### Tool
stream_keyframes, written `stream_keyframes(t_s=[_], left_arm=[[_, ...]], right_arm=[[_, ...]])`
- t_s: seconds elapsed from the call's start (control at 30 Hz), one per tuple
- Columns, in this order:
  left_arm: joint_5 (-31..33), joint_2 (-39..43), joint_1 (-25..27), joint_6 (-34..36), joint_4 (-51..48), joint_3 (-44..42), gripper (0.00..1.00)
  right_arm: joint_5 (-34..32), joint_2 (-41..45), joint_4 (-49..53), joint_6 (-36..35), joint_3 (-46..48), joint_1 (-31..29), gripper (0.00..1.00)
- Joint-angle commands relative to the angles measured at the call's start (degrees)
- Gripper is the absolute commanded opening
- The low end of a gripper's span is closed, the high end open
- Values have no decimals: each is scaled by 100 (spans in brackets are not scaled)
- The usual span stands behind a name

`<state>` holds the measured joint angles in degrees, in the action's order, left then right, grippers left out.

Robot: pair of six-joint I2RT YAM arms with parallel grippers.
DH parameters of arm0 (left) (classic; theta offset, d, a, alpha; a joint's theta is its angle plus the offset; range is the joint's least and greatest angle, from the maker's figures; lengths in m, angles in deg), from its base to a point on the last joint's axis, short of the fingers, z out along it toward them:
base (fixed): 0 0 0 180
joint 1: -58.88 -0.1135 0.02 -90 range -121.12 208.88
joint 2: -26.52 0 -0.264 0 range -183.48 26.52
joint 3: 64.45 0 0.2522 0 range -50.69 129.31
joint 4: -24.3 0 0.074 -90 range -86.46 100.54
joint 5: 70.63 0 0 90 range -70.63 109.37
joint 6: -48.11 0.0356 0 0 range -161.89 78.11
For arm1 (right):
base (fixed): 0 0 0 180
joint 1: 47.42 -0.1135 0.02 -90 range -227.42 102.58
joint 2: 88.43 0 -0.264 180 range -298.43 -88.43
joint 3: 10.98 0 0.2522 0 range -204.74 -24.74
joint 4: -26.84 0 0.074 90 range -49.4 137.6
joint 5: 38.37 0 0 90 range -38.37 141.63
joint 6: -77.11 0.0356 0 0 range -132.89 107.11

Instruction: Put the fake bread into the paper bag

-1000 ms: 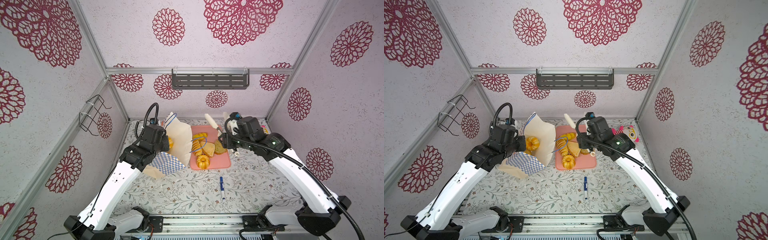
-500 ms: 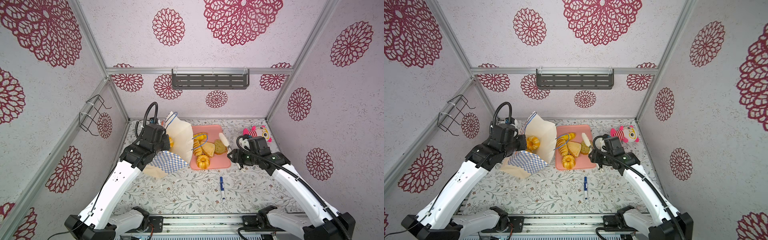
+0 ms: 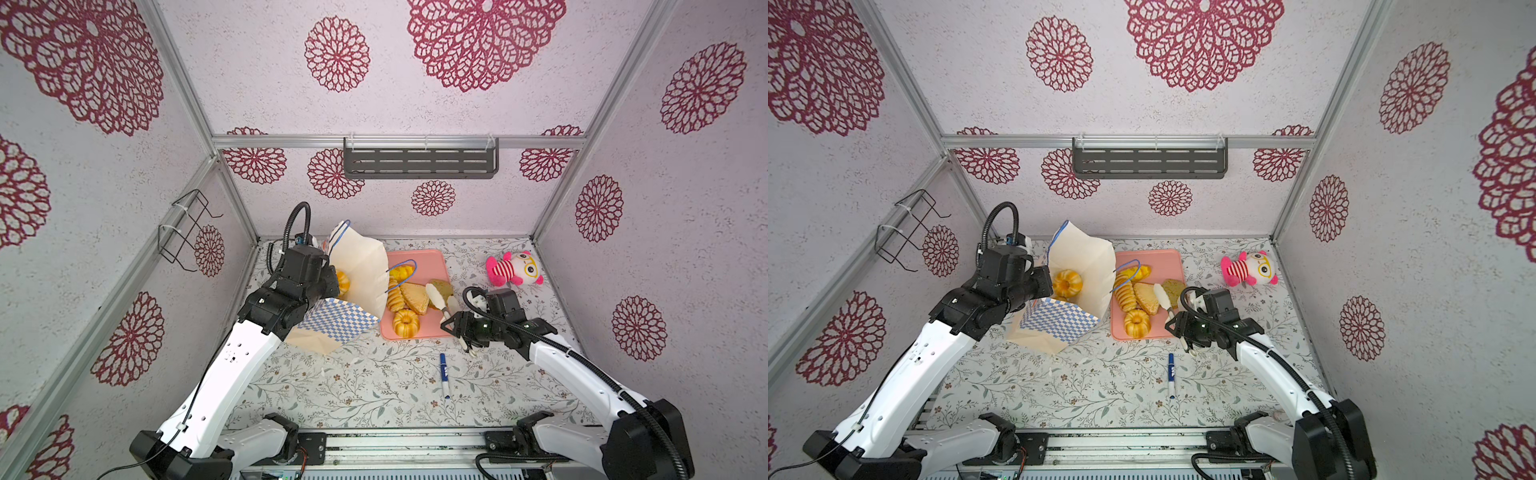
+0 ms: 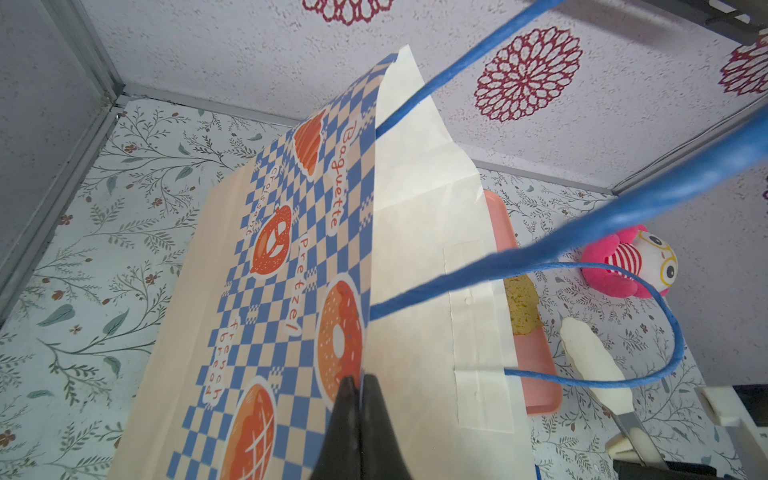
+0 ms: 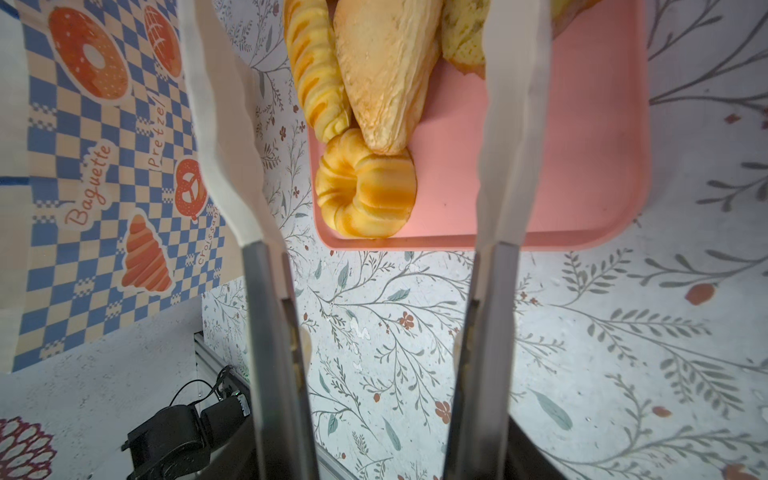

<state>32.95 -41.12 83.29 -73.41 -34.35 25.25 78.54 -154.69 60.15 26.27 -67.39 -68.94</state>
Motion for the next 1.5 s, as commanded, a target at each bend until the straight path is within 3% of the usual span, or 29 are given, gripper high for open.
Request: stream_keyframes(t_s=[0.0, 0.77, 1.47], left_arm=[[15, 5, -45, -60, 283, -53, 0], [-14, 108, -57, -13, 296, -210, 0], [-14, 207, -99, 21, 248, -264, 0]], right_arm=[[294, 4, -490, 178, 61, 22, 61], [445, -586, -1194, 556, 385, -458, 54], [411, -1196, -1955, 839, 294, -505, 45]])
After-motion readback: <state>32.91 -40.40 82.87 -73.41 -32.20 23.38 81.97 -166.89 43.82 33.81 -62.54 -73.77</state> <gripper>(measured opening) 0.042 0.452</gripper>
